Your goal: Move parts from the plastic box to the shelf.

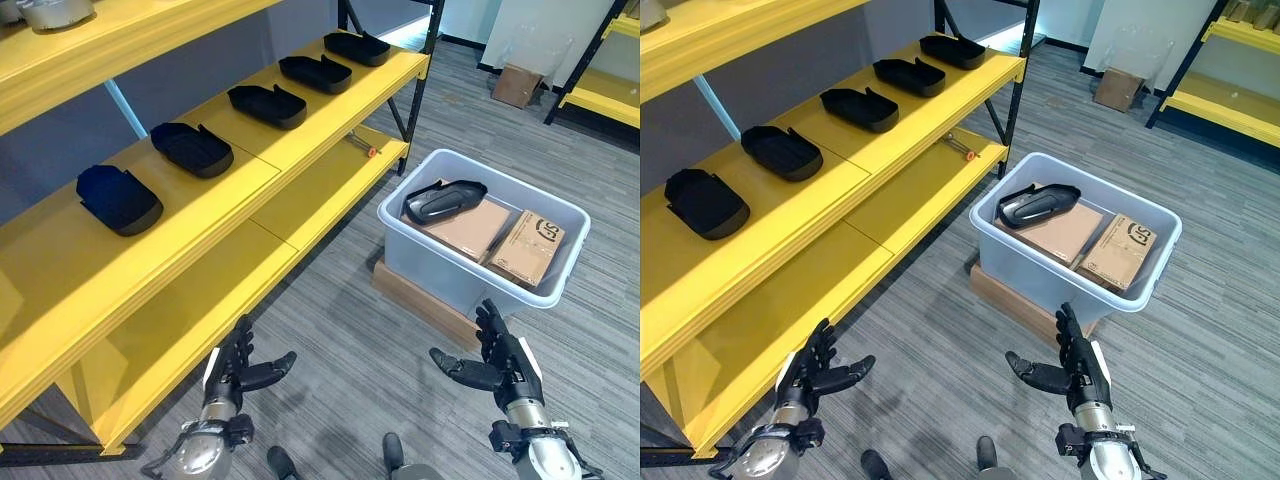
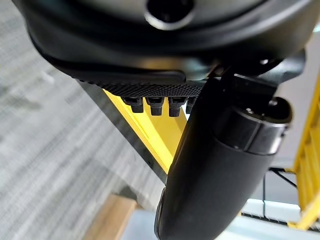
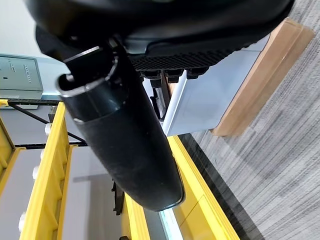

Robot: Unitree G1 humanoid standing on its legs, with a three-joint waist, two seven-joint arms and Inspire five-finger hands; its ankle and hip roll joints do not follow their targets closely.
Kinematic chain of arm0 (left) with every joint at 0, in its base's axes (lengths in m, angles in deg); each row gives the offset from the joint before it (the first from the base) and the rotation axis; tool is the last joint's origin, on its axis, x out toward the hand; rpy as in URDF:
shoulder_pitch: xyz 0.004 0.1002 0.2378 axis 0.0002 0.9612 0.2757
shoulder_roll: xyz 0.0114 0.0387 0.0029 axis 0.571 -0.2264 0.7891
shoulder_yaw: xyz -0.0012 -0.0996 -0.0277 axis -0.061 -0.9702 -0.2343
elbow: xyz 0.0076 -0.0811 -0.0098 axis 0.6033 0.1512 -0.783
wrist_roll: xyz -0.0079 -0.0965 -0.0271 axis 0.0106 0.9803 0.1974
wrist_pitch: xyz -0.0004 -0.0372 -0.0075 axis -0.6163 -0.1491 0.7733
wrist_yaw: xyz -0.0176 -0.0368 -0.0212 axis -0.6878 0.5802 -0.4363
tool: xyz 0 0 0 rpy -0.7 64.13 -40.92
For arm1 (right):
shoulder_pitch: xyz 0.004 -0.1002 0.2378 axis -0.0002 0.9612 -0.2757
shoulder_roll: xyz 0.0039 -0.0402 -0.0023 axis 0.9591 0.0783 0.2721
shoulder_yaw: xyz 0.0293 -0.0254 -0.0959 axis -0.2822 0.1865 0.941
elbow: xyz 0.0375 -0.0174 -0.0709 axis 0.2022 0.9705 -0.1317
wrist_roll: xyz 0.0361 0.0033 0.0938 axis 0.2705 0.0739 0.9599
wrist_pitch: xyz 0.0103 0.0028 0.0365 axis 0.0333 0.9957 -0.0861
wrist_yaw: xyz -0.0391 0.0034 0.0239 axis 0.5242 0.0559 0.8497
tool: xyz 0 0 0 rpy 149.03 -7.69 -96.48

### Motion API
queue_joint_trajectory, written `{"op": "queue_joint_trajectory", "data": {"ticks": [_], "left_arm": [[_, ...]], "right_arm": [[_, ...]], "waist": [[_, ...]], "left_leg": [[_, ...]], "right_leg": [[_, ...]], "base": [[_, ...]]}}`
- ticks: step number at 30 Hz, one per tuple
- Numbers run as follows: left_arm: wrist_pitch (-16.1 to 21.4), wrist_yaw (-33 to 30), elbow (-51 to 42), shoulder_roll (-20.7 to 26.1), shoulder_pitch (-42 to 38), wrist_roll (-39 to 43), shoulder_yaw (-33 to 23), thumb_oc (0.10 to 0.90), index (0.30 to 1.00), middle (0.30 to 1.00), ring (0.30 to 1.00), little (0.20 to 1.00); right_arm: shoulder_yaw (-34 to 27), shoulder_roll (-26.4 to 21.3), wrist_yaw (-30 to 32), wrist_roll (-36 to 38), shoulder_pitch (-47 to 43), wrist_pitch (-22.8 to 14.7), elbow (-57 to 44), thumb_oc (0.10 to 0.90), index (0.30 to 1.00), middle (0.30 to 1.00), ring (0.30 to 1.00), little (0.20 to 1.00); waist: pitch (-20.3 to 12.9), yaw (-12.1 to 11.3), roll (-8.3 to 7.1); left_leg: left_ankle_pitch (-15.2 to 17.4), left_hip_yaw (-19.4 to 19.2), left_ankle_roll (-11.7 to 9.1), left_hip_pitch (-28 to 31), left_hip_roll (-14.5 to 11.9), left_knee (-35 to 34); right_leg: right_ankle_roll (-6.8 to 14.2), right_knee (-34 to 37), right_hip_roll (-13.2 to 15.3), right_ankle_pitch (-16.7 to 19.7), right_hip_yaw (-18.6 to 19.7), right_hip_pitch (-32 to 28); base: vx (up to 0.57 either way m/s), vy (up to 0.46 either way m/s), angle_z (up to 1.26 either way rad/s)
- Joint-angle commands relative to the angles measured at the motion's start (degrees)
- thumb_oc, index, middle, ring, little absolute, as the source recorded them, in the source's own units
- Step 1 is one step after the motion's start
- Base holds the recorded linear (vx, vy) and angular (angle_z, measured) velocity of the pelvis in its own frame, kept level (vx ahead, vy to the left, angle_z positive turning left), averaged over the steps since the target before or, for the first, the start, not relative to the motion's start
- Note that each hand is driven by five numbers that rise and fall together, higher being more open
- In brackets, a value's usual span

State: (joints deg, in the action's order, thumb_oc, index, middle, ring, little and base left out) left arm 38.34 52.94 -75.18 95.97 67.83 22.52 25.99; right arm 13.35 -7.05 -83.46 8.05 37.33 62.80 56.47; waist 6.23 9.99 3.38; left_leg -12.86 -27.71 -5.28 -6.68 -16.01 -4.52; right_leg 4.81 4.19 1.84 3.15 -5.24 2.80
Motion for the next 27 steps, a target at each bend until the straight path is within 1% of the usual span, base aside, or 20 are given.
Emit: {"op": "queue_joint_trajectory", "data": {"ticks": [1, 3, 5, 6, 7, 8, 9, 10, 11, 12, 14, 15, 16, 17, 18, 21, 24, 25, 26, 27], "left_arm": [[5.65, -1.02, -1.97, 3.1, -7.37, -2.13, -3.12, 0.9, 1.0, 1.0, 1.0, 1.0], [5.66, -1.51, -1.42, 3.21, -8.39, -2.15, -2.46, 0.9, 1.0, 1.0, 1.0, 1.0], [5.7, -2.1, -0.7, 3.41, -9.67, -2.28, -2.18, 0.9, 1.0, 1.0, 1.0, 1.0], [5.81, -2.55, -0.8, 3.54, -9.89, -2.12, -2.42, 0.9, 1.0, 1.0, 1.0, 1.0], [5.81, -2.57, -0.79, 3.57, -9.93, -2.11, -2.41, 0.9, 1.0, 1.0, 1.0, 1.0], [5.78, -2.81, -0.84, 3.45, -10.12, -1.82, -2.61, 0.9, 1.0, 1.0, 1.0, 1.0], [5.67, -3.25, -2.07, 3.34, -9.06, -1.28, -4.35, 0.9, 1.0, 1.0, 1.0, 1.0], [5.66, -3.24, -2.1, 3.35, -9.04, -1.28, -4.38, 0.9, 1.0, 1.0, 1.0, 1.0], [5.57, -2.88, -2.61, 3.19, -8.56, -1.08, -4.74, 0.9, 1.0, 1.0, 1.0, 1.0], [5.42, -2.44, -2.45, 2.91, -8.14, -1.19, -4.98, 0.9, 1.0, 1.0, 1.0, 1.0], [5.64, -2.11, -1.87, 2.74, -8.2, -1.52, -4.58, 0.9, 1.0, 1.0, 1.0, 1.0], [5.71, -2.26, -1.7, 2.87, -8.69, -1.5, -4.17, 0.9, 1.0, 1.0, 1.0, 1.0], [5.72, -2.27, -1.67, 2.86, -8.72, -1.5, -4.16, 0.9, 1.0, 1.0, 1.0, 1.0], [5.69, -2.62, -1.33, 3.0, -9.06, -1.69, -3.58, 0.9, 1.0, 1.0, 1.0, 1.0], [5.74, -2.81, -1.35, 2.91, -8.7, -1.98, -3.74, 0.9, 1.0, 1.0, 1.0, 1.0], [5.88, -2.8, -1.14, 2.36, -7.74, -1.89, -4.03, 0.9, 1.0, 1.0, 1.0, 1.0], [6.15, -2.84, -0.73, 1.76, -6.88, -1.34, -4.88, 0.9, 1.0, 1.0, 1.0, 1.0], [6.19, -2.89, -0.72, 1.56, -6.21, -0.82, -5.05, 0.9, 1.0, 1.0, 1.0, 1.0], [6.64, -3.72, -0.74, 1.26, -6.66, -0.35, -4.51, 0.9, 1.0, 1.0, 1.0, 1.0], [6.65, -3.72, -0.71, 1.25, -6.71, -0.35, -4.49, 0.9, 1.0, 1.0, 1.0, 1.0]], "right_arm": [[-3.26, -0.89, 1.37, 0.99, -2.81, -8.4, -5.66, 0.9, 1.0, 1.0, 1.0, 1.0], [-2.81, -0.82, 1.46, 1.23, -2.74, -8.61, -5.78, 0.9, 1.0, 1.0, 1.0, 1.0], [-2.25, -1.02, 1.87, 0.92, -2.41, -8.84, -5.73, 0.9, 1.0, 1.0, 1.0, 1.0], [-1.88, -1.3, 2.13, 0.64, -2.37, -8.93, -5.46, 0.9, 1.0, 1.0, 1.0, 1.0], [-1.87, -1.26, 2.16, 0.61, -2.42, -8.95, -5.43, 0.9, 1.0, 1.0, 1.0, 1.0], [-1.46, -1.6, 2.34, 0.32, -2.78, -8.92, -5.1, 0.9, 1.0, 1.0, 1.0, 1.0], [-0.25, -2.77, 2.52, -0.12, -4.9, -8.62, -3.12, 0.9, 1.0, 1.0, 1.0, 1.0], [-0.22, -2.77, 2.52, -0.11, -4.94, -8.65, -3.07, 0.9, 1.0, 1.0, 1.0, 1.0], [-0.18, -2.99, 2.27, -0.08, -5.25, -8.28, -2.65, 0.9, 1.0, 1.0, 1.0, 1.0], [-0.31, -3.09, 1.88, -0.07, -5.19, -7.89, -1.97, 0.9, 1.0, 1.0, 1.0, 1.0], [-1.44, -3.48, 1.99, -0.3, -4.68, -7.59, -1.31, 0.9, 1.0, 1.0, 1.0, 1.0], [-1.6, -3.81, 2.26, -0.14, -5.09, -7.5, -1.14, 0.9, 1.0, 1.0, 1.0, 1.0], [-1.6, -3.81, 2.25, -0.14, -5.1, -7.51, -1.13, 0.9, 1.0, 1.0, 1.0, 1.0], [-0.42, -4.46, 3.12, -0.49, -7.62, -7.39, 0.68, 0.9, 1.0, 1.0, 1.0, 1.0], [0.3, -4.66, 3.27, -0.8, -8.29, -7.37, 1.22, 0.9, 1.0, 1.0, 1.0, 1.0], [1.18, -5.25, 3.1, -1.66, -9.35, -7.07, 2.14, 0.9, 1.0, 1.0, 1.0, 1.0], [1.73, -5.27, 2.34, -2.04, -10.17, -6.65, 2.69, 0.9, 1.0, 1.0, 1.0, 1.0], [2.11, -5.04, 1.9, -1.91, -10.2, -6.45, 2.71, 0.9, 1.0, 1.0, 1.0, 1.0], [2.13, -4.48, 2.32, -1.62, -10.37, -6.46, 3.27, 0.9, 1.0, 1.0, 1.0, 1.0], [2.1, -4.48, 2.32, -1.63, -10.4, -6.45, 3.27, 0.9, 1.0, 1.0, 1.0, 1.0]], "waist": [[2.0, 1.23, -1.84], [2.63, 1.76, -2.06], [3.69, 1.75, -2.55], [4.13, 1.08, -2.88], [4.14, 1.23, -2.86], [4.48, 0.6, -3.28], [5.4, -1.82, -5.03], [5.47, -1.8, -5.07], [5.69, -2.46, -5.43], [5.7, -2.37, -5.59], [5.92, -1.87, -4.73], [6.13, -2.21, -4.4], [6.02, -2.07, -4.38], [7.1, -4.14, -3.95], [7.58, -5.13, -3.84], [8.18, -7.01, -3.67], [8.27, -8.73, -4.37], [7.82, -9.47, -4.31], [6.53, -9.59, -4.51], [6.46, -9.87, -4.31]], "left_leg": [[-0.31, 0.0, -6.39, 2.96, -8.44, 3.63], [0.73, -0.13, -5.82, 2.93, -9.38, 4.37], [1.27, 2.88, -5.12, 2.08, -9.79, 7.6], [1.47, 6.44, -4.53, 1.22, -9.01, 9.74], [1.7, 6.77, -4.53, 0.82, -9.11, 10.24], [2.76, 10.4, -3.47, -0.17, -7.66, 11.95], [6.79, 20.86, 0.71, -4.02, -1.03, 16.86], [7.07, 20.85, 0.81, -4.08, -0.98, 17.21], [8.52, 22.07, 1.41, -5.89, 1.54, 18.48], [8.68, 20.96, 1.64, -6.57, 2.59, 17.13], [5.03, 19.58, 0.82, -7.95, 4.39, 12.9], [3.52, 21.36, 0.96, -10.51, 6.49, 11.37], [3.46, 21.48, 0.98, -10.65, 6.58, 11.32], [-0.55, 28.36, 0.32, -17.66, 12.72, 4.85], [-1.24, 29.82, 0.18, -18.86, 13.85, 2.85], [-2.27, 31.17, -0.1, -20.35, 14.25, 0.53], [-2.7, 33.54, -0.02, -19.92, 14.53, 1.2], [-2.64, 34.52, 0.54, -19.02, 13.84, 0.79], [-4.43, 34.36, 0.26, -17.73, 12.85, 0.67], [-4.59, 34.27, 0.18, -17.85, 12.49, 0.56]], "right_leg": [[-0.26, -8.72, -1.73, -7.97, 1.52, 3.77], [-1.11, -13.02, -2.74, -9.49, 1.98, 6.18], [-2.1, -16.16, -4.07, -10.4, 3.47, 8.35], [-2.56, -16.36, -4.62, -10.21, 4.57, 8.5], [-2.57, -16.4, -4.62, -10.26, 4.41, 8.55], [-2.83, -16.1, -4.84, -10.12, 5.33, 8.4], [-3.76, -14.31, -5.59, -8.36, 8.92, 7.85], [-3.68, -14.35, -5.52, -8.46, 8.94, 7.78], [-3.69, -13.35, -5.43, -8.3, 9.66, 7.03], [-3.68, -11.86, -5.26, -8.03, 9.98, 5.88], [-3.77, -9.77, -5.0, -7.35, 10.01, 5.43], [-3.79, -9.37, -4.84, -7.18, 10.07, 5.69], [-3.77, -9.39, -4.78, -7.23, 9.94, 5.81], [-3.68, -10.3, -7.04, -7.42, 12.12, 5.14], [-3.77, -10.7, -8.14, -7.84, 13.51, 4.15], [-4.09, -11.02, -10.37, -8.63, 16.96, 2.15], [-3.83, -10.21, -11.36, -10.08, 21.68, -1.49], [-3.7, -9.85, -11.67, -10.24, 23.38, -2.12], [-3.35, -9.15, -10.52, -11.53, 25.54, -3.76], [-3.35, -9.11, -10.79, -11.24, 25.78, -3.54]], "base": [[-0.03, -0.211, -0.08], [-0.03, -0.245, -0.12], [-0.01, -0.295, -0.19], [0.01, -0.148, -0.16], [0.01, -0.127, -0.19], [-0.02, -0.146, -0.28], [-0.01, -0.139, -0.42], [0.01, -0.111, -0.73], [0.07, -0.039, -1.25], [0.11, -0.038, -1.31], [0.05, 0.053, -0.49], [-0.01, 0.073, 0.14], [0.14, 0.043, 0.19], [0.25, 0.027, 0.21], [0.32, 0.046, 0.03], [0.17, 0.044, -0.63], [0.26, 0.117, -0.96], [0.41, 0.3, -1.86], [0.3, 0.247, -1.92], [0.35, 0.271, -1.68]]}}
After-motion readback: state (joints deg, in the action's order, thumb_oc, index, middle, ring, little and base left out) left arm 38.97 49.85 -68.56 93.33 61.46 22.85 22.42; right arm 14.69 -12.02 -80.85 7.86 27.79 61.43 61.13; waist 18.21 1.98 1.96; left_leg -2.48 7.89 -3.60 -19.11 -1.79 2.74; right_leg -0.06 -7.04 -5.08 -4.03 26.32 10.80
